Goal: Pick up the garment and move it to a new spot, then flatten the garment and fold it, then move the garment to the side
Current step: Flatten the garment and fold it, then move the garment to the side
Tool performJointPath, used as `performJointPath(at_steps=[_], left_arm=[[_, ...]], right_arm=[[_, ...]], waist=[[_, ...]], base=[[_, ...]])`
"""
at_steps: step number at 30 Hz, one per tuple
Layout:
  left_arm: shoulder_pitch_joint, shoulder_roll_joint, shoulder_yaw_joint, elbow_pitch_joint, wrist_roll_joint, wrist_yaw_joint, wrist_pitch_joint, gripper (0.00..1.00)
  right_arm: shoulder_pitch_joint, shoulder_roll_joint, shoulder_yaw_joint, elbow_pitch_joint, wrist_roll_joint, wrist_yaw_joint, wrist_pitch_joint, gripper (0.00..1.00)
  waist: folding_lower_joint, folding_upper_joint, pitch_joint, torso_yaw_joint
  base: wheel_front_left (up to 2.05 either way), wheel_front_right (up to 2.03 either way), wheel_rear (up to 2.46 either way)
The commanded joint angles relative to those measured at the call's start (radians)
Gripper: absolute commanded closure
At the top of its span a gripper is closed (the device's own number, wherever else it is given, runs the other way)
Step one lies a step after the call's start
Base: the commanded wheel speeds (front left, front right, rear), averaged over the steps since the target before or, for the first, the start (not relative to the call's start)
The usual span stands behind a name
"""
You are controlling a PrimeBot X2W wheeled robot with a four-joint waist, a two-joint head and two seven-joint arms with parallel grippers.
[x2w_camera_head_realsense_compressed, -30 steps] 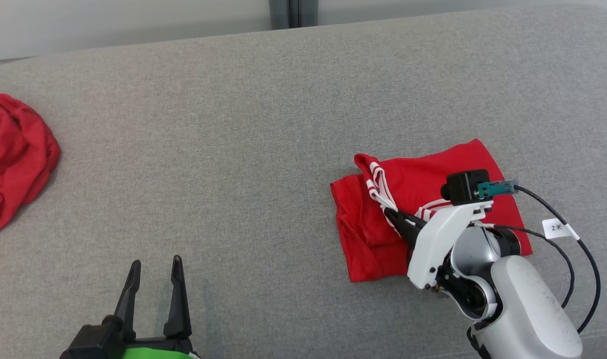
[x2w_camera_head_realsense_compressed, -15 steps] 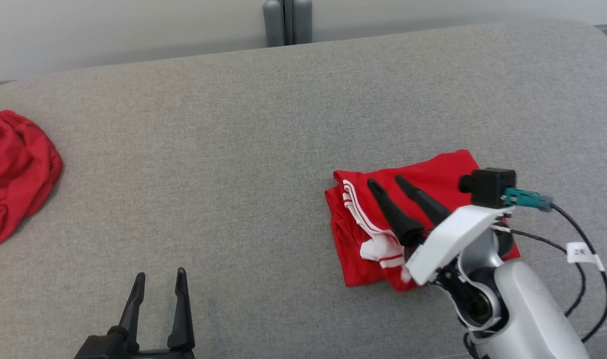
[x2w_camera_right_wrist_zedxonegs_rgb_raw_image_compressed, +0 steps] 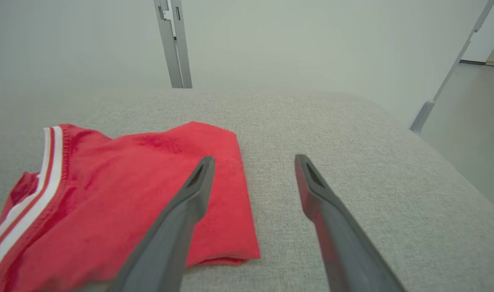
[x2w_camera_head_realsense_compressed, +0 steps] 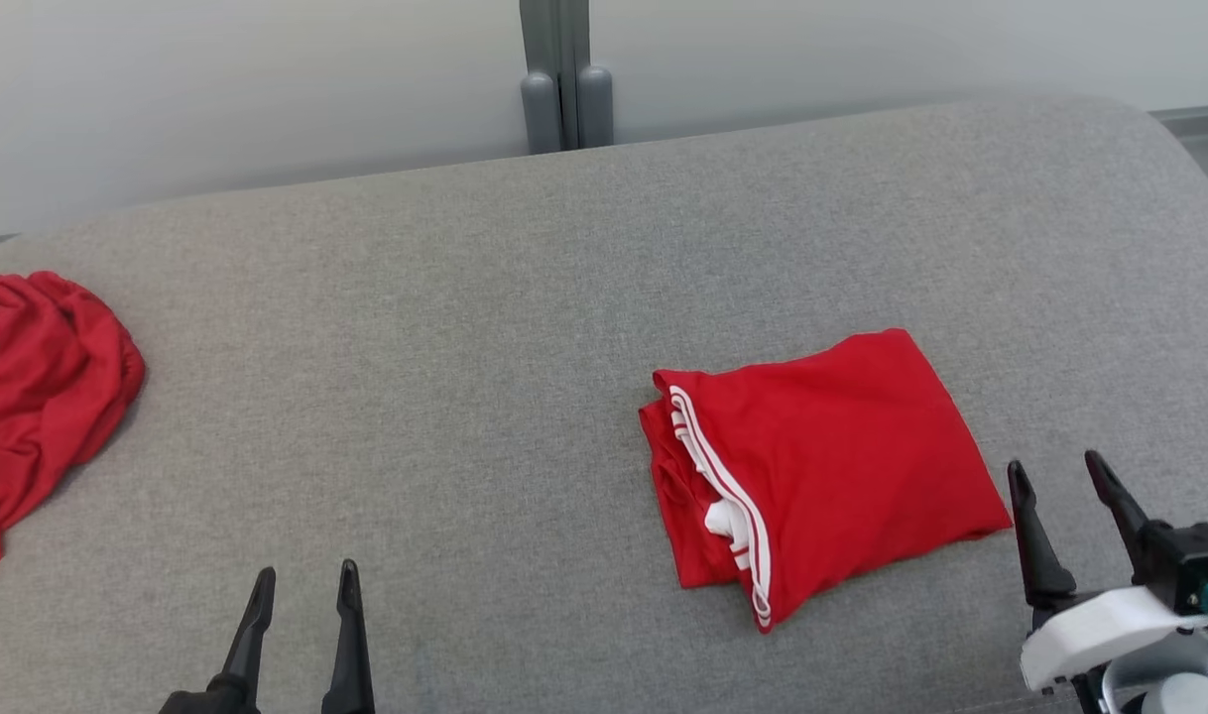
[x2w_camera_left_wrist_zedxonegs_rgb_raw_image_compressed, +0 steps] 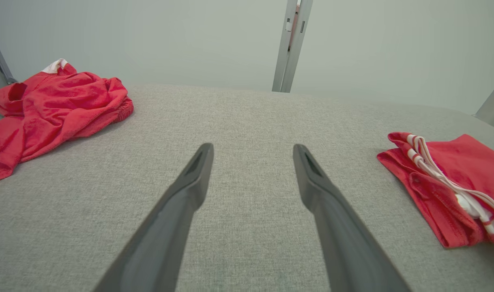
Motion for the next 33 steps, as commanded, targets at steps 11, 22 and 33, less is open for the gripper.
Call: performJointPath(at_steps=[11, 22, 33], left_arm=[[0.066, 0.002, 0.041, 0.006, 0.015, -0.010, -0.001, 0.00], [0.103, 0.002, 0.023, 0.002, -0.001, 0.004, -0.001, 0.00], [0.082, 0.002, 0.034, -0.002, -0.004, -0.002, -0.001, 0.00]], right_arm=[[0.134, 0.088, -0.103, -0.068, -0.078, 0.000, -0.017, 0.00], [0.130, 0.083, -0.088, -0.081, -0.085, 0.000, -0.018, 0.00], [0.087, 0.077, -0.028, -0.066, -0.026, 0.000, -0.018, 0.00]], waist=[[0.0000, -0.0001, -0.098, 0.032], [0.0000, -0.0001, -0.110, 0.036], [0.0000, -0.0001, -0.084, 0.039]], base=[[0.00, 0.00, 0.00], [0.00, 0.00, 0.00], [0.00, 0.00, 0.00]])
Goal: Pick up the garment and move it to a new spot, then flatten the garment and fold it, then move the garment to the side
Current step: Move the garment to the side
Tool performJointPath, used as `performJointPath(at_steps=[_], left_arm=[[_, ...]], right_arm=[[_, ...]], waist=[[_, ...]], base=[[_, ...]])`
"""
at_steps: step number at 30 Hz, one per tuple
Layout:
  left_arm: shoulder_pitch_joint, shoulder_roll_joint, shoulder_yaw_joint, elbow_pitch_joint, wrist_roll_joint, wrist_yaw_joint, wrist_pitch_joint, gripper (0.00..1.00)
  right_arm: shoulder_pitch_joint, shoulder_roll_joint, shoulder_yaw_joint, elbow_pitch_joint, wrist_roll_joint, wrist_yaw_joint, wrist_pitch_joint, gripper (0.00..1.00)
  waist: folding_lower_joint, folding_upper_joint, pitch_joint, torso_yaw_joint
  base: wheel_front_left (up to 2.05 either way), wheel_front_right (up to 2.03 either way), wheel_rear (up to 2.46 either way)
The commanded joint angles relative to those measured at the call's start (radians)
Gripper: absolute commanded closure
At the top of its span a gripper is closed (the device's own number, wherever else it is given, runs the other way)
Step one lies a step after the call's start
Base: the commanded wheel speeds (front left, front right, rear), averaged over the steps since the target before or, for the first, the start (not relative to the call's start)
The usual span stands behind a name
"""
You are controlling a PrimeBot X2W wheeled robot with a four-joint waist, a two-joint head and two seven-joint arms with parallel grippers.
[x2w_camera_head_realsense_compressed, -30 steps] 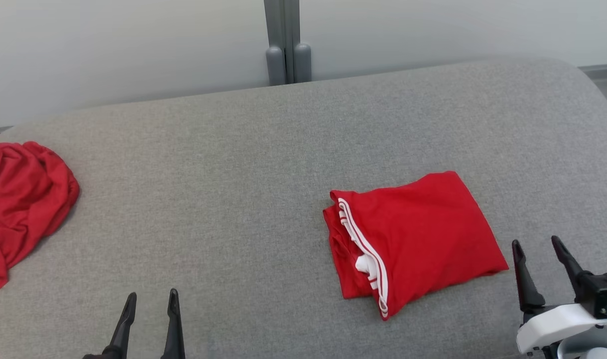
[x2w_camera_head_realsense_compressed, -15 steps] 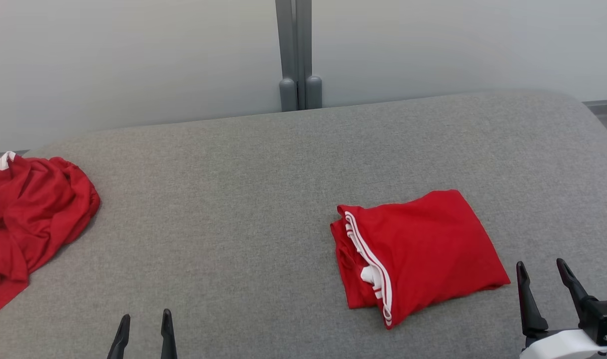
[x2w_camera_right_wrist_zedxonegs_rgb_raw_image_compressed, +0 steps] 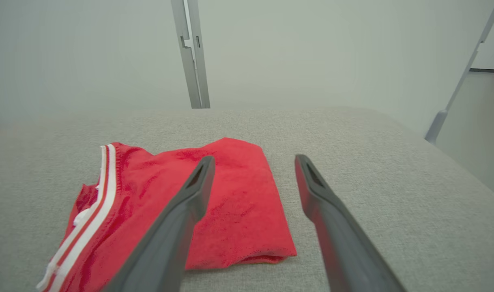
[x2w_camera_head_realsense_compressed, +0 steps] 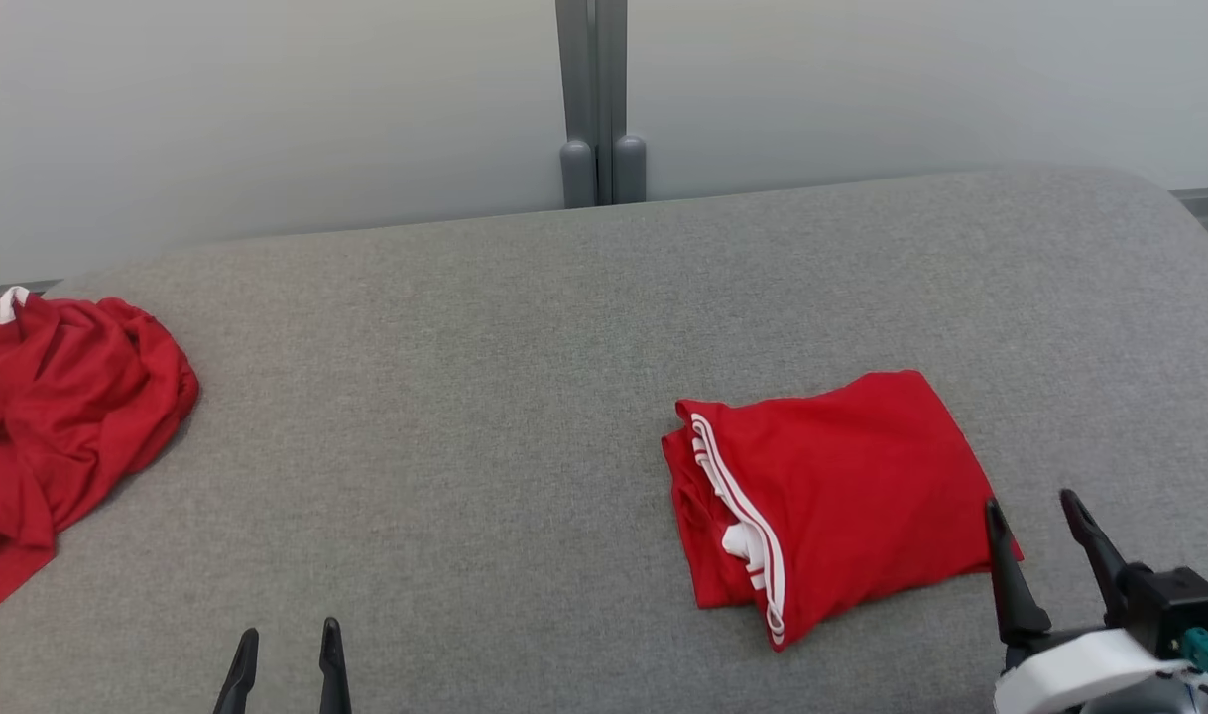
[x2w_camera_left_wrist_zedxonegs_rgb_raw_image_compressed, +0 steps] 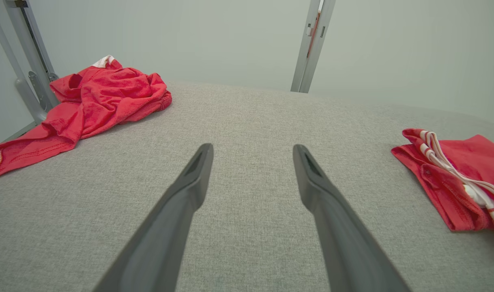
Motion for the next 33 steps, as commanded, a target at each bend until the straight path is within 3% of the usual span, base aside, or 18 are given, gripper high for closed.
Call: performJointPath(at_steps=[1, 4, 9, 14, 23, 24, 25, 29, 33], left_arm=[[-0.007, 0.002, 0.002, -0.003, -0.001, -0.001, 0.000, 0.00], [-0.015, 0.002, -0.009, 0.001, 0.000, -0.005, 0.000, 0.00], [-0.061, 0.002, -0.025, 0.002, 0.004, -0.012, 0.000, 0.00], [-0.101, 0.002, -0.042, 0.027, 0.001, -0.022, 0.000, 0.00], [-0.132, 0.002, -0.044, 0.031, 0.011, -0.032, 0.000, 0.00], [-0.134, 0.002, -0.044, 0.030, 0.011, -0.033, 0.000, 0.00], [-0.136, 0.002, -0.043, 0.030, 0.013, -0.032, 0.000, 0.00], [-0.148, 0.002, -0.037, 0.019, 0.016, -0.032, 0.000, 0.00], [-0.153, 0.002, -0.028, 0.008, 0.017, -0.029, 0.000, 0.00]], right_arm=[[-0.036, -0.019, 0.015, 0.017, 0.034, -0.001, -0.003, 0.00], [-0.108, -0.060, 0.046, 0.104, 0.108, -0.001, 0.059, 0.00], [-0.308, -0.145, 0.089, 0.195, 0.255, -0.001, 0.307, 0.00], [-0.450, -0.203, 0.150, 0.330, 0.299, -0.001, 0.486, 0.00], [-0.558, -0.164, 0.203, 0.566, 0.329, 0.000, 0.590, 0.00], [-0.565, -0.152, 0.207, 0.581, 0.353, 0.000, 0.596, 0.66], [-0.570, -0.148, 0.206, 0.589, 0.370, 0.000, 0.590, 1.00], [-0.607, -0.154, 0.219, 0.586, 0.414, 0.000, 0.534, 1.00], [-0.659, -0.162, 0.246, 0.586, 0.415, -0.001, 0.475, 1.00]], waist=[[0.0000, -0.0001, 0.012, -0.005], [0.0000, -0.0001, 0.031, -0.009], [0.0000, -0.0001, 0.107, -0.008], [0.0000, -0.0001, 0.137, 0.019], [0.0000, -0.0001, 0.171, 0.054], [0.0000, -0.0001, 0.173, 0.055], [0.0000, -0.0001, 0.175, 0.056], [0.0000, -0.0001, 0.185, 0.032], [0.0000, -0.0001, 0.206, -0.049]], base=[[0.00, 0.00, 0.00], [0.00, 0.00, 0.00], [0.00, 0.00, 0.00], [0.00, 0.00, 0.00], [0.00, 0.00, 0.00], [0.00, 0.00, 0.00], [0.00, 0.00, 0.00], [0.00, 0.00, 0.00], [0.00, 0.00, 0.00]])
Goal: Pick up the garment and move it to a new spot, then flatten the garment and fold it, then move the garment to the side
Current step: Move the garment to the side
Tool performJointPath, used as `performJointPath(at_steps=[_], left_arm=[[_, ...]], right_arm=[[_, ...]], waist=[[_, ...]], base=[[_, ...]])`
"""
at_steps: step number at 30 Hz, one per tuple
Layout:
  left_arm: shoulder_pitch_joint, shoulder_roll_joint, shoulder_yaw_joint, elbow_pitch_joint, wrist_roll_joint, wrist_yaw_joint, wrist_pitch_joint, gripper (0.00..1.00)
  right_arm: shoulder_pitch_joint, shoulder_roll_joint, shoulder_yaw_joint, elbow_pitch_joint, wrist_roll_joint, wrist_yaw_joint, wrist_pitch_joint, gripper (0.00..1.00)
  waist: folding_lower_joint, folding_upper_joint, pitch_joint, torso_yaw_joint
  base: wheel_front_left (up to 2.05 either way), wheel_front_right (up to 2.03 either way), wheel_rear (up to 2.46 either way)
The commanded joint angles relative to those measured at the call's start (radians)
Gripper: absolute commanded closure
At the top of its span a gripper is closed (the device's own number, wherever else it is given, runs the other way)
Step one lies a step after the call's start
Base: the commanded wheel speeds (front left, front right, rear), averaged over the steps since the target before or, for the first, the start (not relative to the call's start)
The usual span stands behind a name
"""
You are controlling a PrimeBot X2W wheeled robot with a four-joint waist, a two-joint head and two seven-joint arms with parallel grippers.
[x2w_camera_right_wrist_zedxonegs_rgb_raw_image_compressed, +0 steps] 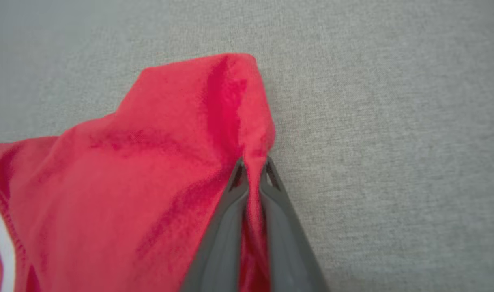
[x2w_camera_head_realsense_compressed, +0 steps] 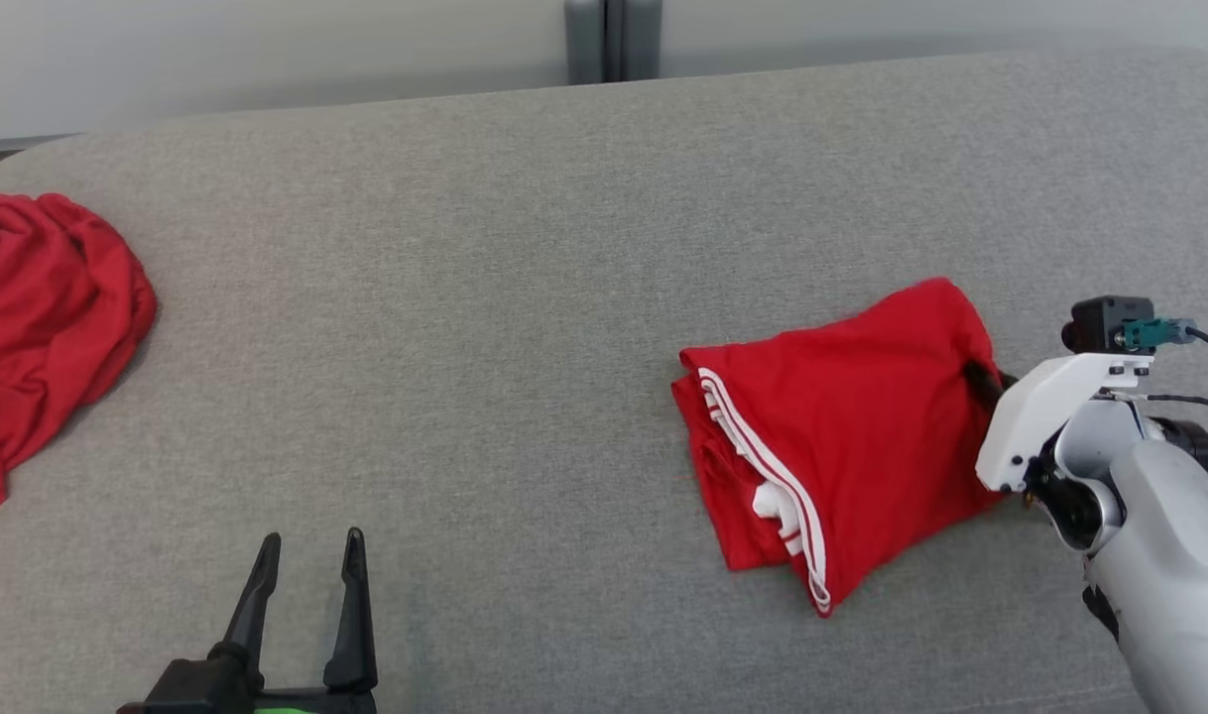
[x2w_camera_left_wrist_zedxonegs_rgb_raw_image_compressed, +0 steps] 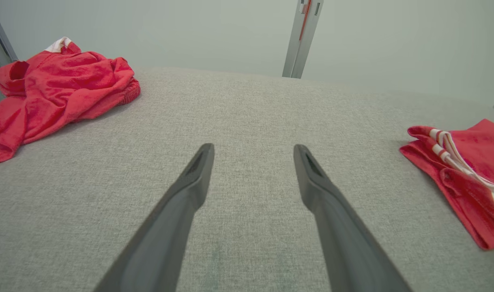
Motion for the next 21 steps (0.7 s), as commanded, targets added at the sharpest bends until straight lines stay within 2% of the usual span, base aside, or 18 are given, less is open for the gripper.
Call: performJointPath(at_steps=[1, 5, 9, 13, 21], left_arm=[[-0.025, 0.002, 0.002, -0.005, 0.008, 0.000, 0.000, 0.00], [-0.070, 0.002, -0.001, -0.030, 0.025, -0.009, 0.000, 0.00], [-0.133, 0.003, -0.004, -0.047, 0.062, -0.026, 0.000, 0.00], [-0.191, 0.021, -0.001, -0.063, 0.092, -0.039, 0.000, 0.00], [-0.213, 0.037, 0.032, -0.100, 0.104, -0.046, 0.000, 0.00]], right_arm=[[-0.035, -0.015, 0.003, 0.010, -0.011, -0.002, -0.018, 1.00], [-0.133, -0.036, -0.023, 0.044, -0.045, -0.002, -0.083, 1.00], [-0.241, -0.061, -0.097, 0.101, -0.102, -0.002, -0.169, 1.00], [-0.338, -0.098, -0.191, 0.171, -0.164, -0.002, -0.236, 1.00], [-0.502, -0.201, -0.378, 0.287, -0.278, -0.001, -0.308, 1.00]], waist=[[0.0000, 0.0000, 0.029, -0.090], [0.0000, 0.0000, 0.106, -0.180], [0.0000, 0.0000, 0.202, -0.227], [0.0000, 0.0000, 0.288, -0.227], [0.0000, 0.0000, 0.395, -0.164]], base=[[0.00, 0.00, 0.00], [0.00, 0.00, 0.00], [0.00, 0.00, 0.00], [0.00, 0.00, 0.00], [0.00, 0.00, 0.00]])
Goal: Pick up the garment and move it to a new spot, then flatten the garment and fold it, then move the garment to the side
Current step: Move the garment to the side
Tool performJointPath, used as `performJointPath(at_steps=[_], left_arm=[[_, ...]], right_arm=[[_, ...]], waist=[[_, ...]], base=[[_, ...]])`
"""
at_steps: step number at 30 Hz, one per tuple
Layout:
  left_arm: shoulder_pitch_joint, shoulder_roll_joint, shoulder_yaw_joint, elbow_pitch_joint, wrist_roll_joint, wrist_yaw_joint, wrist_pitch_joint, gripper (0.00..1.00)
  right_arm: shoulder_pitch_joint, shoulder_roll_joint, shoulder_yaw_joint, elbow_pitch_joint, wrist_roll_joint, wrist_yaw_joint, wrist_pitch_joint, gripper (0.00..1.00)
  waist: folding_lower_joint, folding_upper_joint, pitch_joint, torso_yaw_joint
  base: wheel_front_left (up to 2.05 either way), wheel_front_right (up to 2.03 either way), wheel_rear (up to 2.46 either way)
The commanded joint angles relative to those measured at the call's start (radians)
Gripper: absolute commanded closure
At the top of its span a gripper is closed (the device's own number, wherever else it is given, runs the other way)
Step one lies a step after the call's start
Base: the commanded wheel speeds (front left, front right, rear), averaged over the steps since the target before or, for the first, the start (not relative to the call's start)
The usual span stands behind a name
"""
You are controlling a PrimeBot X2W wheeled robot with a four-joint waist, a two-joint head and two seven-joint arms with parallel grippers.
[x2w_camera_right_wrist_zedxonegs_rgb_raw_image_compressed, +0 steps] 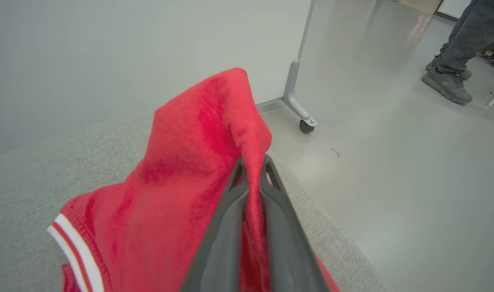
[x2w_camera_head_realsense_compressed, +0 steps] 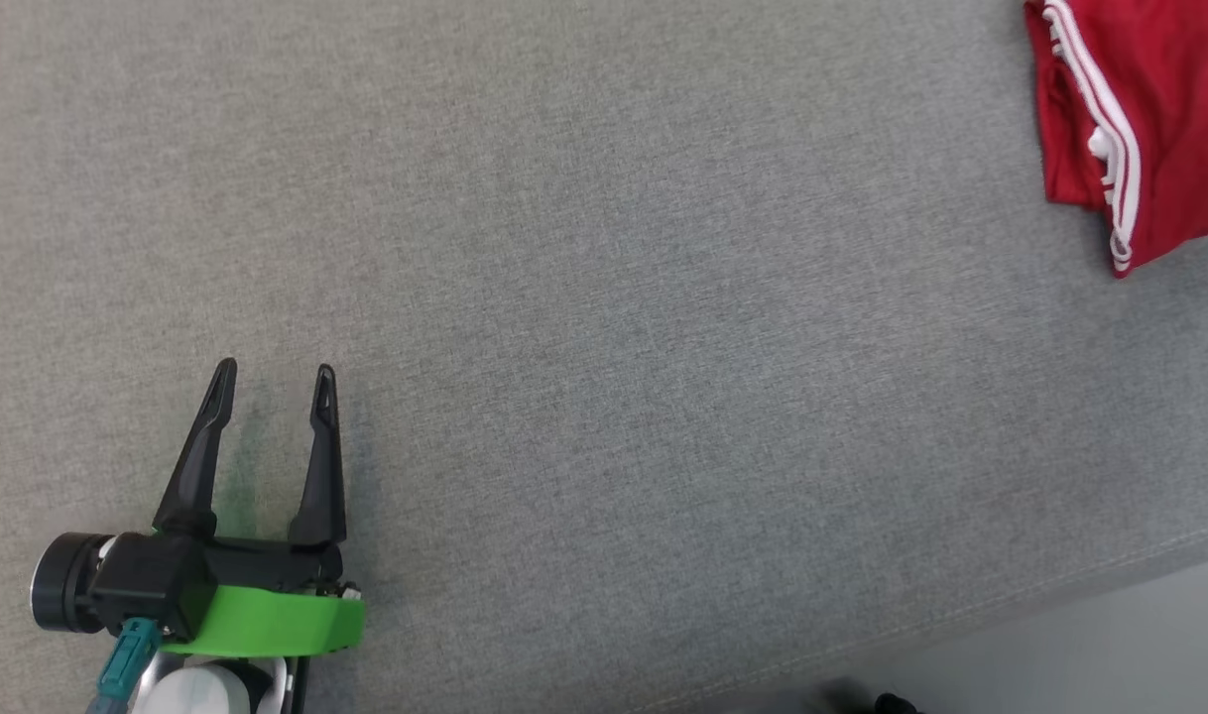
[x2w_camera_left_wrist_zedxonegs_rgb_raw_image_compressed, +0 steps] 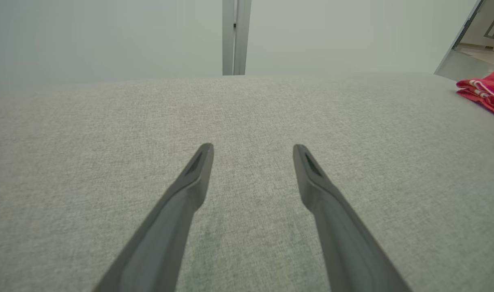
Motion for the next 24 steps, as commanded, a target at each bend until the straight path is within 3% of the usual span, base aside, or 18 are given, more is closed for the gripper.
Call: performJointPath(at_steps=[1, 5, 6, 7, 8, 13, 16, 20, 24], left_arm=[[-0.001, 0.010, 0.007, -0.001, 0.003, -0.003, 0.000, 0.00], [0.005, 0.007, 0.013, -0.005, 0.003, -0.004, 0.000, 0.00], [0.003, 0.004, 0.016, -0.009, 0.001, -0.004, 0.000, 0.00], [0.000, 0.001, 0.019, -0.013, 0.000, -0.005, 0.000, 0.00], [0.000, -0.002, 0.021, -0.013, 0.000, -0.005, 0.000, 0.00], [0.007, -0.014, 0.032, -0.010, -0.007, -0.004, 0.000, 0.00], [0.013, -0.019, 0.039, -0.002, -0.015, -0.004, 0.000, 0.00], [0.032, -0.025, 0.050, 0.021, -0.029, -0.005, 0.000, 0.00], [0.065, -0.026, 0.057, 0.046, -0.048, 0.005, 0.000, 0.00]], right_arm=[[-0.031, -0.011, -0.022, 0.018, -0.027, -0.002, -0.013, 1.00], [-0.078, -0.044, -0.100, 0.070, -0.100, -0.002, -0.045, 1.00], [-0.089, -0.053, -0.114, 0.074, -0.125, -0.002, -0.060, 0.81], [-0.099, -0.057, -0.130, 0.078, -0.163, -0.002, -0.079, 0.23], [-0.101, -0.056, -0.142, 0.084, -0.188, -0.002, -0.090, 0.00], [-0.100, -0.033, -0.175, 0.060, -0.333, -0.002, -0.147, 0.00], [-0.069, 0.018, -0.164, 0.015, -0.369, -0.002, -0.170, 0.00], [0.024, 0.081, -0.117, -0.093, -0.370, -0.002, -0.184, 0.00], [0.210, 0.159, -0.052, -0.294, -0.313, -0.002, -0.184, 0.00]], waist=[[-0.0001, 0.0000, 0.102, 0.030], [-0.0001, 0.0000, 0.109, 0.055], [-0.0001, 0.0000, 0.110, 0.059], [-0.0001, 0.0000, 0.110, 0.062], [-0.0001, 0.0000, 0.107, 0.064], [-0.0001, 0.0000, 0.058, 0.061], [-0.0001, 0.0000, 0.009, 0.060], [-0.0001, 0.0000, -0.085, 0.064], [-0.0001, 0.0000, -0.194, 0.075]], base=[[0.00, 0.00, 0.00], [0.00, 0.00, 0.00], [0.00, 0.00, 0.00], [0.00, 0.00, 0.00], [0.00, 0.00, 0.00], [0.00, 0.00, 0.00], [0.00, 0.00, 0.00], [0.00, 0.00, 0.00], [0.00, 0.00, 0.00]])
